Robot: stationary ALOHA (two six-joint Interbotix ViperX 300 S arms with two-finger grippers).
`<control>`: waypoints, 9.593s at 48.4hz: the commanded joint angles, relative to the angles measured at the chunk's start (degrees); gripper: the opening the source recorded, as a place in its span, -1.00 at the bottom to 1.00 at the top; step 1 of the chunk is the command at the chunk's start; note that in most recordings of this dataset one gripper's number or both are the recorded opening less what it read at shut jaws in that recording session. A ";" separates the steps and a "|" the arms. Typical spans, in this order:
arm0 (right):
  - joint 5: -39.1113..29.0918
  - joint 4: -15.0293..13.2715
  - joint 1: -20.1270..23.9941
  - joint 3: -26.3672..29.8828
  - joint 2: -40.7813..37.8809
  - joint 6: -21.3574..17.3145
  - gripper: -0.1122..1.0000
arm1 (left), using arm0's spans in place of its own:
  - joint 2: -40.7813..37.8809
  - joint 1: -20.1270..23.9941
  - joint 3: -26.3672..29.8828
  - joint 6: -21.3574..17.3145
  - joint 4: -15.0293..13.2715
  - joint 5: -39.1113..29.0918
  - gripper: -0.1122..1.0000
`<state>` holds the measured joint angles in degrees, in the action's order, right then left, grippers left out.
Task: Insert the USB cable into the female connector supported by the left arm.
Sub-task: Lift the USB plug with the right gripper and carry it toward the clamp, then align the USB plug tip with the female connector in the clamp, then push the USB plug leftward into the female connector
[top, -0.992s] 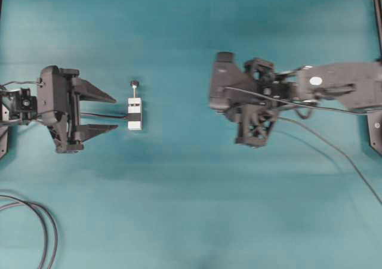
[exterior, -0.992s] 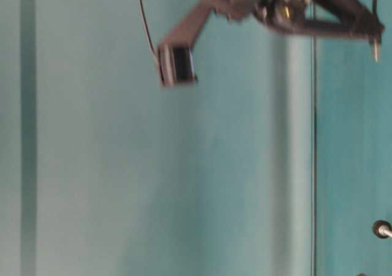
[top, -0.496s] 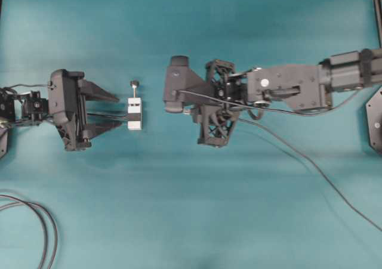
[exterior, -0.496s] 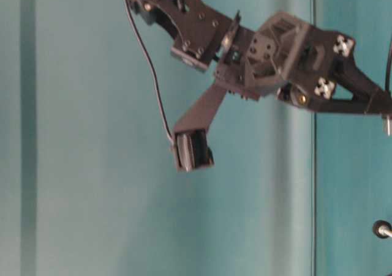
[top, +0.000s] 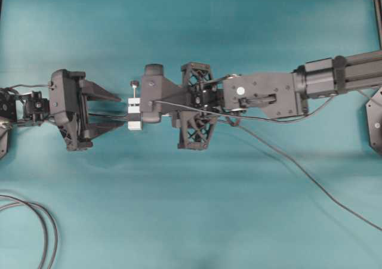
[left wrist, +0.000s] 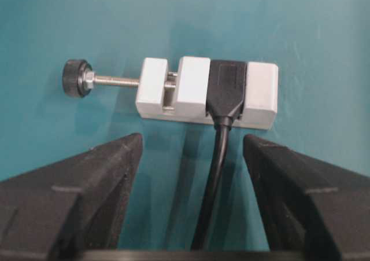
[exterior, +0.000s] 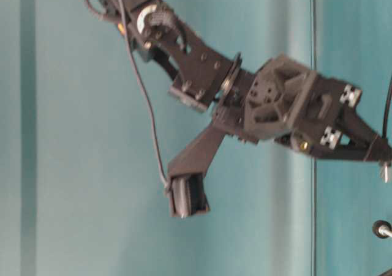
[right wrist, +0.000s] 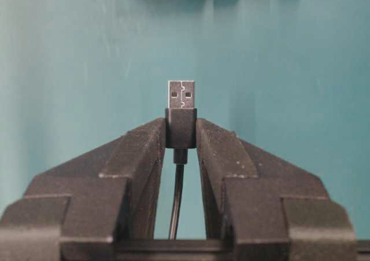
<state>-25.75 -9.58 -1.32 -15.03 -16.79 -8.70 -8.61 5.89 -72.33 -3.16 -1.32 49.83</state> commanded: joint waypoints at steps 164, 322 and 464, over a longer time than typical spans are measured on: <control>-0.70 -3.25 0.35 11.25 -6.42 0.70 -0.42 | -3.60 0.18 1.93 -2.11 -0.09 -1.41 0.44; 2.99 -3.25 0.09 9.49 -7.65 0.53 -0.42 | -3.60 0.35 2.20 -2.11 -0.18 -1.49 0.44; 4.22 -3.25 0.97 11.43 -9.49 0.35 -0.42 | -3.43 2.20 7.82 -3.87 -0.09 -6.42 0.44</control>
<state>-22.41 -12.74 -0.44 -5.54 -27.25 -8.17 -11.34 6.68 -68.20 -5.71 -1.14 44.82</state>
